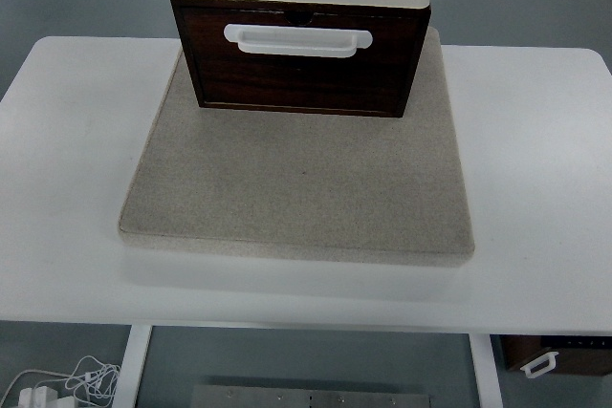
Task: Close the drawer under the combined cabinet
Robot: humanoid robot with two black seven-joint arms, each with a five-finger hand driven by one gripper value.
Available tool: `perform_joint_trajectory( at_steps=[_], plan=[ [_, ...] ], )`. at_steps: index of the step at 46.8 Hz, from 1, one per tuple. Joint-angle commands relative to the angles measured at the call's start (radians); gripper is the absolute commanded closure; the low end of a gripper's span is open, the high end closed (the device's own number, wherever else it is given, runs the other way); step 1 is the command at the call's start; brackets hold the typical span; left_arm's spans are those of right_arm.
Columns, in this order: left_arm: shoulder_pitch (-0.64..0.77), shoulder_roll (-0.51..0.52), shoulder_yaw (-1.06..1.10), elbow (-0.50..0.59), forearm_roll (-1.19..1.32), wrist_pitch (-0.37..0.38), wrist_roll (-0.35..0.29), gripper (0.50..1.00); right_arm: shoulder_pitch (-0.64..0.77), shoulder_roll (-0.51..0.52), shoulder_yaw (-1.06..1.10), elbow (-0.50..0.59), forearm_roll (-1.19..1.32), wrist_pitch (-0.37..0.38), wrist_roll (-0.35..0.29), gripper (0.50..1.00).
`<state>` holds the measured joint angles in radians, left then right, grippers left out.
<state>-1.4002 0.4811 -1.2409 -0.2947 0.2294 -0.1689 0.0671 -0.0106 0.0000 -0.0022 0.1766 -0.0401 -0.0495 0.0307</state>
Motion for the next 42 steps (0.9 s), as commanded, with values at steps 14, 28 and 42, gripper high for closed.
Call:
perform_joint_trajectory(
  at_steps=[14,28,42],
  plan=[
    [0.144,-0.091,0.0,0.009,-0.045,0.057,-0.001,0.506,0.0,0.0,-0.007,0.0,0.0,0.002,0.0,0.548],
    [0.24,-0.157,0.0,0.054,-0.189,0.075,-0.004,0.506,-0.006,0.0,-0.004,0.0,0.003,0.003,0.0,0.548],
    [0.288,-0.228,0.0,0.049,-0.236,0.051,-0.035,0.504,-0.006,0.0,0.001,0.001,0.003,0.005,0.0,0.548]
  ],
)
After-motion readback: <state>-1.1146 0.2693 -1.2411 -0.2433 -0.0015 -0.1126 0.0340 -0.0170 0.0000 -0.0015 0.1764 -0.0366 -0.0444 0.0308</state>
